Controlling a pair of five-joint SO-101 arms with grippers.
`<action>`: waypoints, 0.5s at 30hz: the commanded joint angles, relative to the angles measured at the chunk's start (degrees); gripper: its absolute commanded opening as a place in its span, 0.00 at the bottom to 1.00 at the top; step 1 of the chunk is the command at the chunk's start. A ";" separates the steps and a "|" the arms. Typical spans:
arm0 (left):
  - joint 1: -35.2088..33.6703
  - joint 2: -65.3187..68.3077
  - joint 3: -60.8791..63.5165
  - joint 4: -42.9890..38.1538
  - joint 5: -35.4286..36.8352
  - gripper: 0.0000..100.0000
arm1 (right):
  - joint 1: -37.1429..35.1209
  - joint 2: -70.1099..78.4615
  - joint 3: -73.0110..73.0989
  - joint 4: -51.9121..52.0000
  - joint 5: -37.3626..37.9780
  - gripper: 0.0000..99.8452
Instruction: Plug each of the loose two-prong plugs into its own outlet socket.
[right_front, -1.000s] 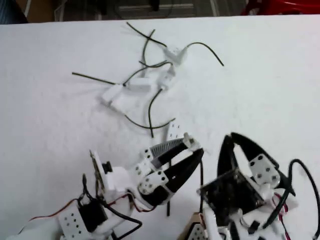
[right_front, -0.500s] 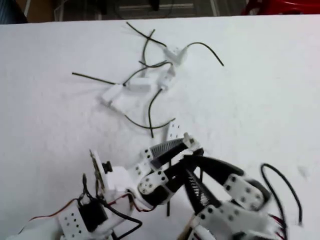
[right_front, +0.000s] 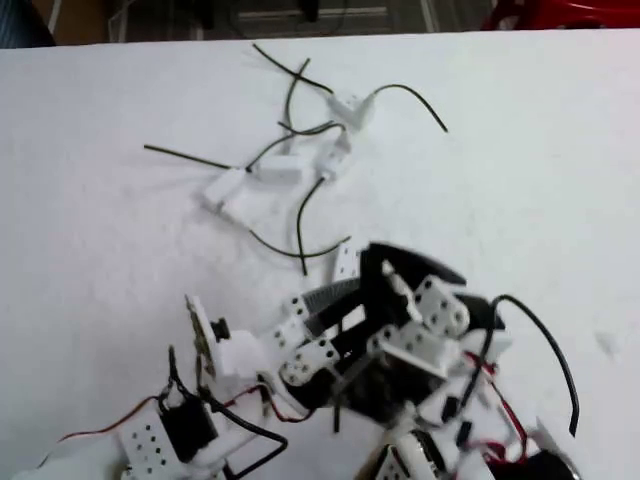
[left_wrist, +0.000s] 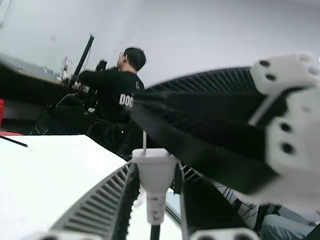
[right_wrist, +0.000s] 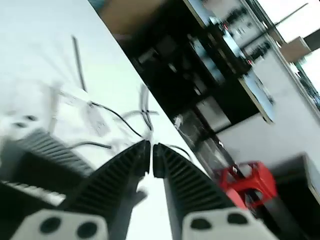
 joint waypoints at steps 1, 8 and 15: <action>0.66 -0.84 -0.44 -1.41 0.26 0.02 | 12.00 7.25 -1.93 -1.98 1.41 0.02; 0.66 -0.84 -0.35 -1.14 0.26 0.02 | 23.78 17.80 -2.64 -2.07 5.27 0.02; 0.57 -0.75 -0.35 -1.14 0.26 0.02 | 26.33 18.07 -8.35 -1.80 6.15 0.02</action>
